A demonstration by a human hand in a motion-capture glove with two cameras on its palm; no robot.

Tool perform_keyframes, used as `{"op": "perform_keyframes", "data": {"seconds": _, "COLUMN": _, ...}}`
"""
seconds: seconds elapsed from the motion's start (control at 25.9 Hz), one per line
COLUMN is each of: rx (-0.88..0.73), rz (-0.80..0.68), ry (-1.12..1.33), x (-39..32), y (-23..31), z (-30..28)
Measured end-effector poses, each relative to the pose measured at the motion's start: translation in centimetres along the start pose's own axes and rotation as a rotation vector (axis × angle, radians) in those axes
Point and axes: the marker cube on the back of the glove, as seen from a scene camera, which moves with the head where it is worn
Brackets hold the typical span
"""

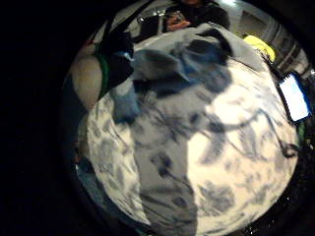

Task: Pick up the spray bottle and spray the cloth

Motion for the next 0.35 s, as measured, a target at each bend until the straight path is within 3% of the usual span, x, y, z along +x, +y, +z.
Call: {"op": "perform_keyframes", "data": {"seconds": 0.35, "rx": -0.007, "rz": 0.166, "ry": 0.178, "x": 6.4, "y": 9.7, "z": -3.3}}
